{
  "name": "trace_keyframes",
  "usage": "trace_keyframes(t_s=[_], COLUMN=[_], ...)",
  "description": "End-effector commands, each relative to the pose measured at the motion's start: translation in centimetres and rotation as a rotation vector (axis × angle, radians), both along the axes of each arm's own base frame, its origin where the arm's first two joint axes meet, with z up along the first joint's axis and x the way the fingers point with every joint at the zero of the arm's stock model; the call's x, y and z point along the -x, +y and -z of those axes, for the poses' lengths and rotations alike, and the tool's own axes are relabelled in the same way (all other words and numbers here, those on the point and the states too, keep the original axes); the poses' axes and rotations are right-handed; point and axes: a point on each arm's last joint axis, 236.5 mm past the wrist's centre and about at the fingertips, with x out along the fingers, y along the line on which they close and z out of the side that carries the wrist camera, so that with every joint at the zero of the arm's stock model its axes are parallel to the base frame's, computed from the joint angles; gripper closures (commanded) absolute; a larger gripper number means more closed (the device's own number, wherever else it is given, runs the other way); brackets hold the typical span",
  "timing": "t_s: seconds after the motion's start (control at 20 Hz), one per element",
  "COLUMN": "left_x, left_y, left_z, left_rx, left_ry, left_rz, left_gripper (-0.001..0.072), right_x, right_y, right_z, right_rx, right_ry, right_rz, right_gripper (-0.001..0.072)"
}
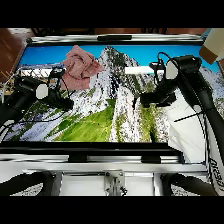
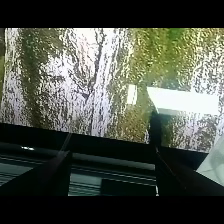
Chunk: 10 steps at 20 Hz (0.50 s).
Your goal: Fold the shirts.
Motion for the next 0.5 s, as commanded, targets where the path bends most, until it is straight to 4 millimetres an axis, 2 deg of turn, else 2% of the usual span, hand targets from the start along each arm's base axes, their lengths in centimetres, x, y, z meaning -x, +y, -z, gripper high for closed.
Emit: trace_keyframes(t_s=[0.0,0.3,0.45], left_x=[0.0,0.0,0.0], left_y=[0.0,0.0,0.0], left_z=[0.0,0.0,0.0], left_rx=[0.0,0.0,0.0], left_ry=[0.0,0.0,0.0], left_rz=[0.0,0.0,0.0], left_gripper=[0.0249,0.0249,0.0249], right_x=[0.0,0.3,-1.2], right_y=[0.0,-0.2,0.4], right_z=[0.0,0.0,-0.1], right_rx=[0.0,0.014,-0.011], right_ry=[-0.001,0.009,-0.057], right_rz=[-0.001,-0.048,-0.066], right_gripper=[0.0082,0.0082,0.0082])
